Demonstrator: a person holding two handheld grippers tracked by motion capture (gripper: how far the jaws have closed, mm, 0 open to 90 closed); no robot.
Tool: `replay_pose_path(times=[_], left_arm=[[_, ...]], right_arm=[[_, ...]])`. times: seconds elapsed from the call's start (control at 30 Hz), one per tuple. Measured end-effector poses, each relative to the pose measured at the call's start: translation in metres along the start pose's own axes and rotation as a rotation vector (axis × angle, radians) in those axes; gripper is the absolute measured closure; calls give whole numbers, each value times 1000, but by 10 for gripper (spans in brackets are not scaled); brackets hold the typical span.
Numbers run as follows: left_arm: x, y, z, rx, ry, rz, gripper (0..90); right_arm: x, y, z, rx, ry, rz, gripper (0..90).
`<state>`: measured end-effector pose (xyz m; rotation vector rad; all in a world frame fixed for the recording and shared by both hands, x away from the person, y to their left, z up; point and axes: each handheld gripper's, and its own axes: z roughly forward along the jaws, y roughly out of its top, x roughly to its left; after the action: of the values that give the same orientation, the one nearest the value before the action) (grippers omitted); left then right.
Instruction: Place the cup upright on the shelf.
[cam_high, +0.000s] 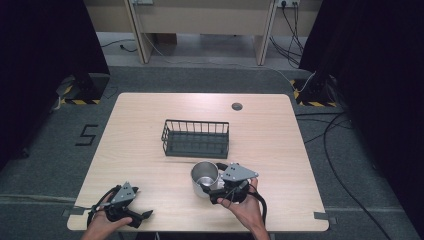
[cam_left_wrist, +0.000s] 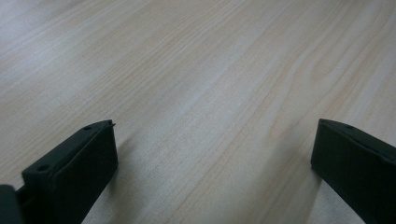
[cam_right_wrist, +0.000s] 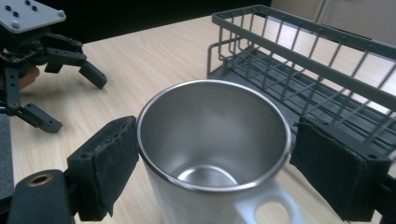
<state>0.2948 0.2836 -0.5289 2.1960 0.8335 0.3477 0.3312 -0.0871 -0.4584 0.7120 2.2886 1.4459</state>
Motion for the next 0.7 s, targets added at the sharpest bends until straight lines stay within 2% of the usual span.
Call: replay_pose_path(times=[0.33,0.7], left_arm=[[0,0,0,0,0,0,0],[0,0,0,0,0,0,0]], right_arm=[[1,7,19,24,-4,-1,55],[0,10,34,59,-1,-3,44]])
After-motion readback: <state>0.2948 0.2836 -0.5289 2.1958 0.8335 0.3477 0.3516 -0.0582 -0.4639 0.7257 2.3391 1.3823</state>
